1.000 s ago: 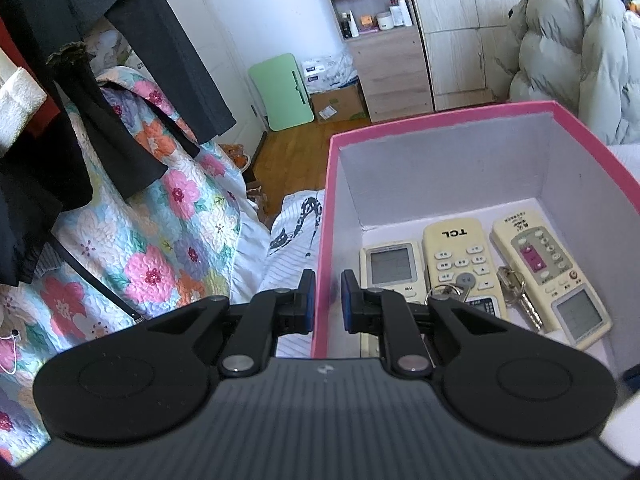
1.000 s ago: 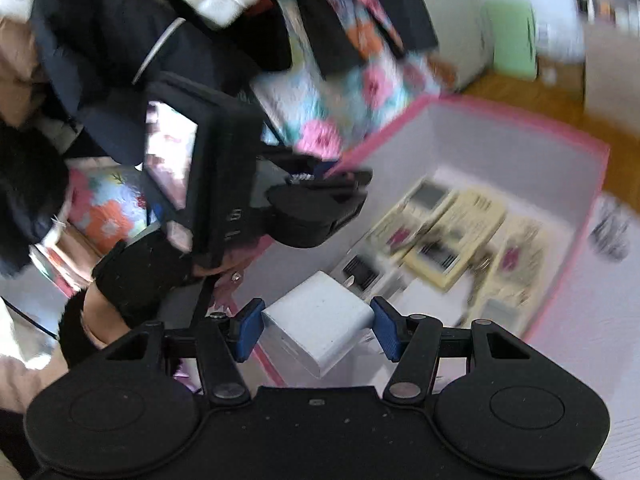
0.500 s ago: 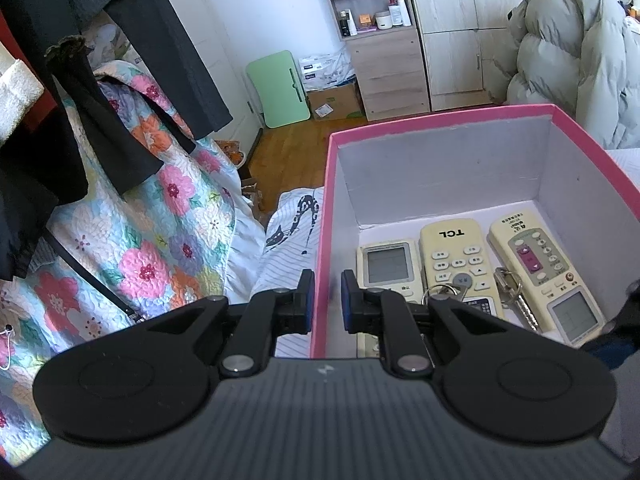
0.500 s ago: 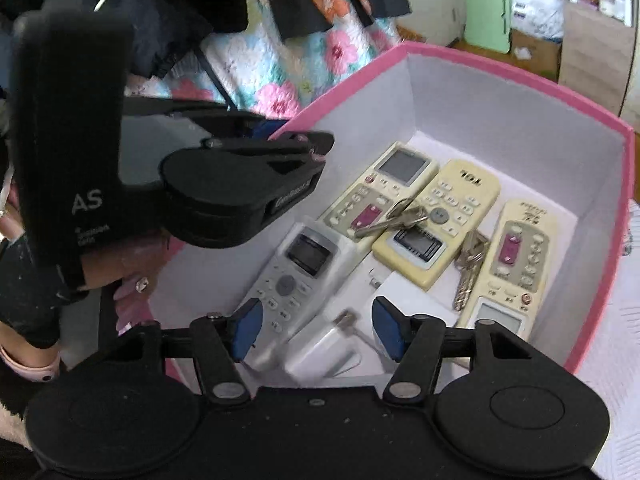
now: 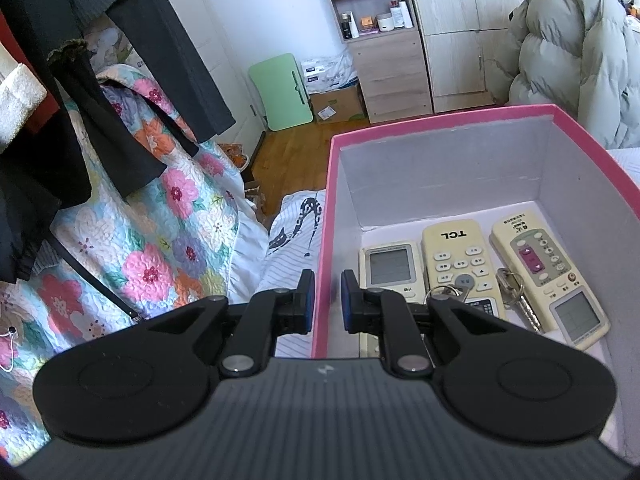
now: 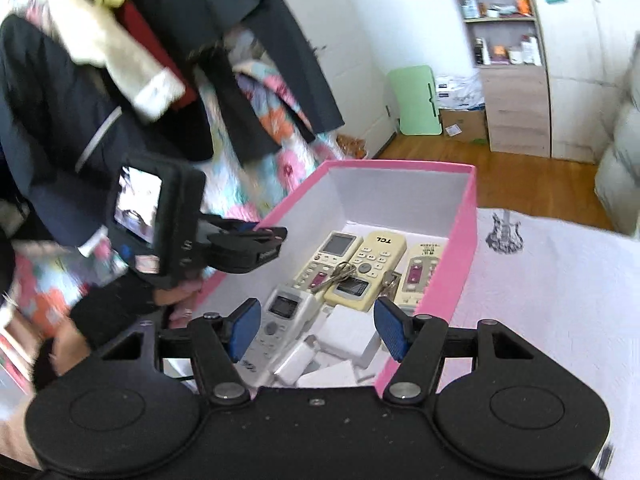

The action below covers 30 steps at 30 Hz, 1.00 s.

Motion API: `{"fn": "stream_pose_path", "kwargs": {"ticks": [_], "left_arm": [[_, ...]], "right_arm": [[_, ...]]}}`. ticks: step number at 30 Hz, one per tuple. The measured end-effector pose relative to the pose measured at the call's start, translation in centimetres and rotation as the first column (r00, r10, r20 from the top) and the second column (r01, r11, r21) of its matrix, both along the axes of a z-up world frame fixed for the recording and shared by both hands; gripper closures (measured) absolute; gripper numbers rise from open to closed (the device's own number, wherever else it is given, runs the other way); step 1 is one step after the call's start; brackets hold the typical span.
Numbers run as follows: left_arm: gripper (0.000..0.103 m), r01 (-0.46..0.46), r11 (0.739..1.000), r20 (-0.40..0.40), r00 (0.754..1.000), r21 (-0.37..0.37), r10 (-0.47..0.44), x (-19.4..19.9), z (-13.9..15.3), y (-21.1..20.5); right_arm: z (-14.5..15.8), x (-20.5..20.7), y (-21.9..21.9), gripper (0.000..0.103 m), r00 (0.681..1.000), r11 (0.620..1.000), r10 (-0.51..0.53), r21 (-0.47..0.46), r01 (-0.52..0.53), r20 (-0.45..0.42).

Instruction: Organize rigid objects

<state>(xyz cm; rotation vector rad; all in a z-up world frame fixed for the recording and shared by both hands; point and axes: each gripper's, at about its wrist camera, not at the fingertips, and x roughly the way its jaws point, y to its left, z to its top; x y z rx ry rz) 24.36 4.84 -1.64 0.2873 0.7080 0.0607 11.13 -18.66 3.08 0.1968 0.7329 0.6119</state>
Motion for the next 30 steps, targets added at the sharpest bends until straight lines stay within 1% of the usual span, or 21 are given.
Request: {"fn": "stream_pose_path", "kwargs": {"ticks": [2,7,10,12,15,18,21,22,23,27,30], "left_arm": [[0.089,0.004,1.0,-0.001,1.0,-0.004,-0.004,0.0,0.0,0.0],[0.089,0.009,1.0,-0.019,1.0,0.027,-0.009,0.3,-0.2,-0.5],[0.089,0.008,1.0,-0.028,1.0,0.031,-0.007,0.5,-0.3,-0.6],[0.089,0.009,1.0,-0.042,0.999,0.013,-0.008,0.5,-0.1,-0.3],[0.088,-0.044,0.999,-0.074,0.996,-0.033,0.041,-0.2,1.3,0.4],[0.088,-0.021,0.997,-0.022,1.0,-0.079,0.019,-2.2,3.7,0.5],[0.085,0.001,0.996,0.025,1.0,-0.086,0.001,-4.8,6.0,0.2],[0.082,0.005,0.996,0.034,0.999,-0.084,-0.002,-5.7,6.6,0.0],[0.08,0.006,0.996,0.04,0.999,-0.088,-0.003,-6.4,7.0,-0.1],[0.077,0.017,0.991,0.048,0.999,-0.135,-0.011,-10.0,8.0,-0.7],[0.074,0.026,0.99,0.057,0.998,-0.139,-0.019,-12.4,8.2,-1.5]], "right_arm": [[0.0,-0.9,-0.9,0.035,1.0,0.999,-0.019,0.026,0.019,0.008],[-0.1,-3.6,-2.7,0.035,0.994,0.996,-0.087,0.014,0.086,0.061],[-0.1,-4.9,-3.7,0.035,0.99,0.994,-0.111,0.021,0.109,0.085],[0.0,-5.6,-3.9,0.035,0.987,0.993,-0.116,0.009,0.116,0.107],[0.2,-6.5,-4.2,0.035,0.979,0.99,-0.133,-0.03,0.139,0.156],[0.5,-7.0,-4.4,0.035,0.971,0.986,-0.144,-0.061,0.158,0.19],[0.9,-7.5,-4.5,0.035,0.964,0.983,-0.149,-0.069,0.168,0.219],[1.0,-7.7,-4.4,0.035,0.962,0.983,-0.152,-0.067,0.171,0.229],[1.1,-7.9,-4.3,0.034,0.958,0.982,-0.154,-0.067,0.175,0.24],[1.5,-9.0,-3.7,0.034,0.946,0.979,-0.162,-0.076,0.191,0.28],[1.7,-9.9,-3.2,0.033,0.941,0.978,-0.16,-0.08,0.192,0.299]]}}
